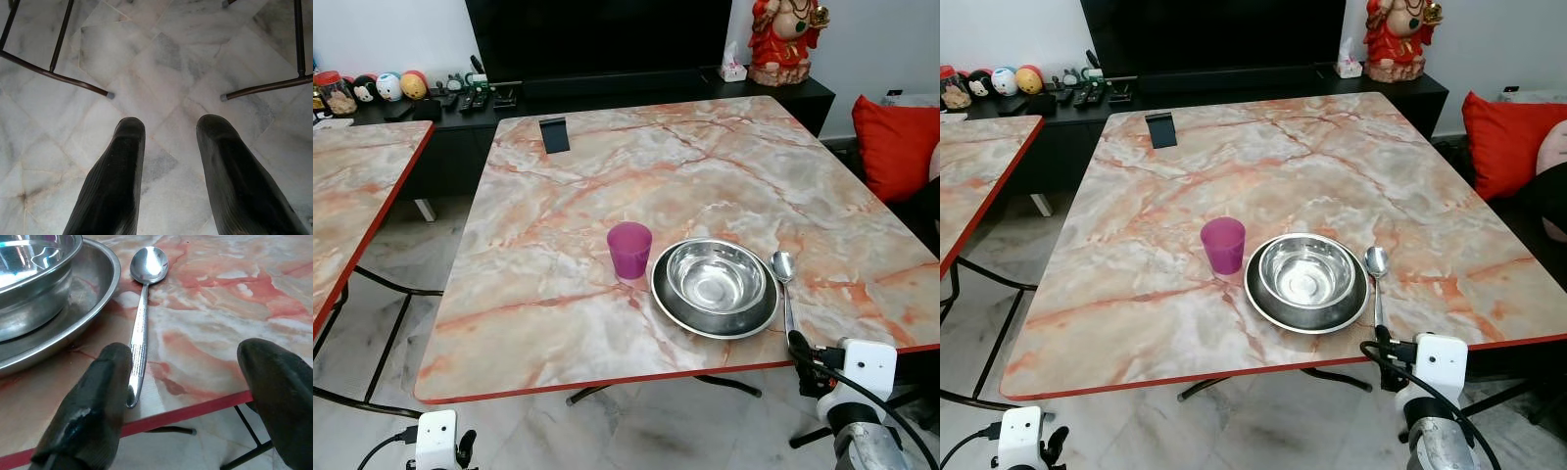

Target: Setting the table

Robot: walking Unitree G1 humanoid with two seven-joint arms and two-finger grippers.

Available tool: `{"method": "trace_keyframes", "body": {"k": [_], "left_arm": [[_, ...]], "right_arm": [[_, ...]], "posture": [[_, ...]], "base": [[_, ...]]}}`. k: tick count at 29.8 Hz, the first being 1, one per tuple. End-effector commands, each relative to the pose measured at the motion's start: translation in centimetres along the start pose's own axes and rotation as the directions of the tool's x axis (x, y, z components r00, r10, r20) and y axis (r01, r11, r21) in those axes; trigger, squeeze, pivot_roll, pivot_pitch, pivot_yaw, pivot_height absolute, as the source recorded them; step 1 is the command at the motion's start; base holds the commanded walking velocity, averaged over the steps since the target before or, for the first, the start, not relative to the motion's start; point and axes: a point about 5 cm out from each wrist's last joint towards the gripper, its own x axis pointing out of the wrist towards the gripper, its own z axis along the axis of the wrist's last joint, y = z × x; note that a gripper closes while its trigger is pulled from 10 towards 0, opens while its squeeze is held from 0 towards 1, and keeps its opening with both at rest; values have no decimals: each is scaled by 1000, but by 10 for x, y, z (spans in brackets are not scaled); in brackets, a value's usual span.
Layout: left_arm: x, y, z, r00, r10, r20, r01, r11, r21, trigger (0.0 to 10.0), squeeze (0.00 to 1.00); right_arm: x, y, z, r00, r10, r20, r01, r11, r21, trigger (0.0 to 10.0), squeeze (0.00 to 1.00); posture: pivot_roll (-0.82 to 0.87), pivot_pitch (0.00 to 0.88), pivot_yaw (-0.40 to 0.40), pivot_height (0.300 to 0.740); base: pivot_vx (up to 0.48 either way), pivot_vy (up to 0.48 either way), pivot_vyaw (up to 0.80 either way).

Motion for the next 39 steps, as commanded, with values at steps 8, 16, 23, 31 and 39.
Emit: {"method": "trace_keyframes", "body": {"k": [8,16,23,31,39], "left_arm": [[-1,1,-3,1000,-3,-18,3,1000,17,10000,0],[-2,2,-4,1000,-7,-22,7,1000,22,10000,0],[-1,2,-3,1000,-13,-22,14,999,32,10000,0],[1,3,0,1000,-19,-20,20,999,37,10000,0],[0,2,-1,1000,-16,-21,17,999,31,10000,0]], "right_arm": [[7,2,-2,999,30,-32,-32,998,-51,10000,0],[10,3,-3,998,32,-46,-35,997,-73,10000,0],[13,2,-7,997,18,-76,-26,994,-108,10000,0],[13,-9,-11,993,-51,-106,36,991,-132,10000,0],[16,-16,-9,990,-90,-109,73,987,-146,10000,0]], "posture": [[-123,0,44,724],[-127,0,47,724],[-131,0,53,724],[-131,0,57,724],[-128,0,54,724]], "base": [[0,0,0],[0,0,0],[0,0,0],[0,0,0],[0,0,0]]}}
